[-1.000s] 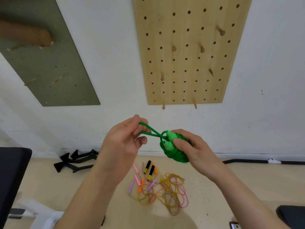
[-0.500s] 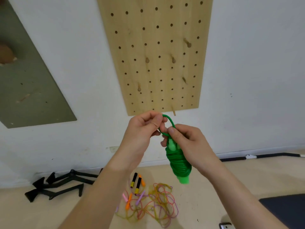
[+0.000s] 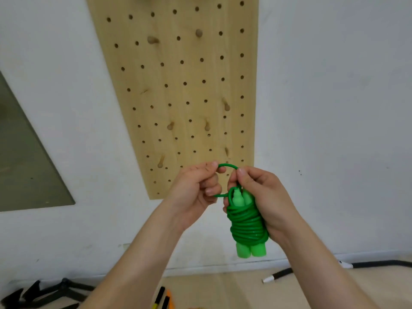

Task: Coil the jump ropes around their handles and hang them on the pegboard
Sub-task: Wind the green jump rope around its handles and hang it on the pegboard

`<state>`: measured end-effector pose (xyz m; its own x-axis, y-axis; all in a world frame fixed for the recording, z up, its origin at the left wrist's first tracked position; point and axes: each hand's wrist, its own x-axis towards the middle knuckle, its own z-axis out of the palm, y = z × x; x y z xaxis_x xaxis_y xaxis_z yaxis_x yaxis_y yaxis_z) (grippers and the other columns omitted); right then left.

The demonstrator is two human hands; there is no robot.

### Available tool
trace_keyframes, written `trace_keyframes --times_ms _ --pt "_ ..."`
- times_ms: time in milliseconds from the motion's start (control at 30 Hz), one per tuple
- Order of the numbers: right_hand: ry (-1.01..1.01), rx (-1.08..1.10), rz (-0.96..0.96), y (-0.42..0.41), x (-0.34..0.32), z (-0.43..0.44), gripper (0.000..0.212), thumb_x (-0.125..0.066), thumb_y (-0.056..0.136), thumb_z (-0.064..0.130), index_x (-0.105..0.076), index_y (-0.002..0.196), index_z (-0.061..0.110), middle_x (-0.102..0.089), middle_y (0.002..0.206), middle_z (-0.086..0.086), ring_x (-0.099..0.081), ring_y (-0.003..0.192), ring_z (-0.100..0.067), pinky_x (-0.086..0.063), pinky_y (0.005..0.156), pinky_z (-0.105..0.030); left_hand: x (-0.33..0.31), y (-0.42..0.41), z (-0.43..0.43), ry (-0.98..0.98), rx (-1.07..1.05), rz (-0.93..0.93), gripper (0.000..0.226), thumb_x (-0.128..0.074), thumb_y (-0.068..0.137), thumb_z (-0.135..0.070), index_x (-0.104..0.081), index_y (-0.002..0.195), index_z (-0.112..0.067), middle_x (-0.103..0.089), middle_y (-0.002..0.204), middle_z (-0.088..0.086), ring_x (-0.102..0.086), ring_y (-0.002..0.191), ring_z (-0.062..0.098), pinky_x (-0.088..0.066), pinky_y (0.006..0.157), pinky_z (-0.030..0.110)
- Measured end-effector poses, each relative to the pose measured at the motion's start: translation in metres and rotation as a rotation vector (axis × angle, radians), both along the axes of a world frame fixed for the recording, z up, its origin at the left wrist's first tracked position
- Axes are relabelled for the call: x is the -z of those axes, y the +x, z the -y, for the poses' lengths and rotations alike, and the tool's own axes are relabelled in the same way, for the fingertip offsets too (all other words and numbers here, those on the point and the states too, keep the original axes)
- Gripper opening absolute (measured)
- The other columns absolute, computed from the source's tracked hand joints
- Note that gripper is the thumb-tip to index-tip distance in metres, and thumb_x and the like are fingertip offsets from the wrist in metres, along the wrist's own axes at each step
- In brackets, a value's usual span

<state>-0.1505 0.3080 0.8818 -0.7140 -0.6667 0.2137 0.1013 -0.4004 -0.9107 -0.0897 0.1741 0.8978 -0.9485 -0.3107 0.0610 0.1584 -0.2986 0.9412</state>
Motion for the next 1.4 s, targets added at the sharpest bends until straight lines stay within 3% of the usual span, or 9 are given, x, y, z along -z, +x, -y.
trace_keyframes --times_ms 167,300,400,567,667,900,1067,1267,1400 --pt "0.052 -0.165 -0.014 -0.084 -0.036 -0.014 0.023 -0.049 0.096 0.016 -0.061 0.079 0.007 -0.057 0.066 -0.01 -0.06 0.052 -0.025 -0.052 0.056 -0.034 -0.027 -0.062 -0.006 0.045 -0.011 -0.059 0.013 -0.051 0.089 -0.013 -0.062 0.09 -0.006 -0.046 0.054 -0.001 -0.047 0.05 0.01 -0.023 0.037 0.014" --pt "0.225 -0.113 -0.246 -0.147 -0.058 -0.012 0.025 -0.047 0.099 0.019 -0.062 0.08 0.012 -0.062 0.072 -0.005 -0.057 0.063 -0.018 -0.049 0.057 -0.027 -0.048 -0.108 -0.001 -0.03 -0.1 -0.133 0.019 -0.054 0.086 -0.002 -0.058 0.102 -0.013 -0.065 0.072 0.008 -0.06 0.056 0.016 -0.032 0.038 0.016" --pt "0.3 0.028 -0.389 -0.182 -0.074 0.002 0.028 -0.045 0.1 0.018 -0.061 0.077 0.013 -0.064 0.072 -0.002 -0.058 0.068 -0.018 -0.045 0.057 -0.022 -0.062 -0.147 0.004 -0.106 -0.12 -0.193 0.02 -0.053 0.087 0.002 -0.059 0.099 -0.013 -0.065 0.072 0.007 -0.051 0.054 0.014 -0.025 0.041 0.018" --pt "0.156 0.282 -0.319 -0.229 -0.086 0.044 0.029 -0.05 0.096 0.018 -0.06 0.069 0.012 -0.056 0.063 -0.007 -0.057 0.064 -0.029 -0.054 0.068 -0.054 -0.084 -0.216 0.022 -0.192 -0.161 -0.228 0.026 -0.048 0.09 0.004 -0.065 0.098 -0.014 -0.057 0.066 0.005 -0.04 0.051 0.01 -0.017 0.044 0.021" --pt "0.128 0.363 -0.395 -0.264 -0.094 0.065 0.03 -0.053 0.094 0.023 -0.063 0.067 0.015 -0.057 0.061 -0.005 -0.057 0.059 -0.027 -0.055 0.068 -0.058 -0.096 -0.256 0.041 -0.22 -0.212 -0.25 0.022 -0.05 0.09 0.003 -0.064 0.098 -0.012 -0.057 0.066 0.005 -0.042 0.051 0.012 -0.024 0.042 0.019" --pt "0.093 0.434 -0.514 -0.359 -0.151 0.119 0.028 -0.051 0.097 0.026 -0.064 0.075 0.014 -0.061 0.066 -0.004 -0.061 0.064 -0.022 -0.051 0.065 -0.036 -0.155 -0.342 0.099 -0.285 -0.374 -0.358 0.011 -0.067 0.083 -0.003 -0.064 0.092 -0.007 -0.072 0.072 0.007 -0.065 0.062 0.014 -0.049 0.059 0.021" --pt "0.017 0.411 -0.545 -0.381 -0.191 0.169 0.029 -0.047 0.099 0.024 -0.06 0.079 0.007 -0.055 0.062 -0.005 -0.065 0.05 -0.018 -0.052 0.048 -0.027 -0.19 -0.366 0.137 -0.53 -0.624 -0.476 0.013 -0.067 0.085 -0.01 -0.066 0.098 -0.012 -0.074 0.074 0.004 -0.069 0.07 0.013 -0.055 0.066 0.021" --pt "-0.038 0.391 -0.726 -0.374 -0.224 0.233 0.03 -0.046 0.099 0.029 -0.059 0.077 0.013 -0.058 0.063 0.0 -0.067 0.05 -0.017 -0.054 0.051 -0.032 -0.206 -0.359 0.19 -1.179 -1.173 -0.653 0.016 -0.061 0.09 -0.019 -0.071 0.101 -0.014 -0.069 0.083 -0.007 -0.064 0.072 0.009 -0.055 0.07 0.027" --pt "-0.049 0.4 -0.779 -0.369 -0.238 0.268 0.028 -0.046 0.1 0.029 -0.061 0.08 0.015 -0.061 0.069 -0.003 -0.069 0.062 -0.022 -0.057 0.058 -0.036 -0.22 -0.355 0.221 -1.296 -1.327 -0.662 0.014 -0.06 0.089 -0.016 -0.072 0.092 -0.01 -0.069 0.075 -0.001 -0.062 0.066 0.015 -0.052 0.064 0.032"
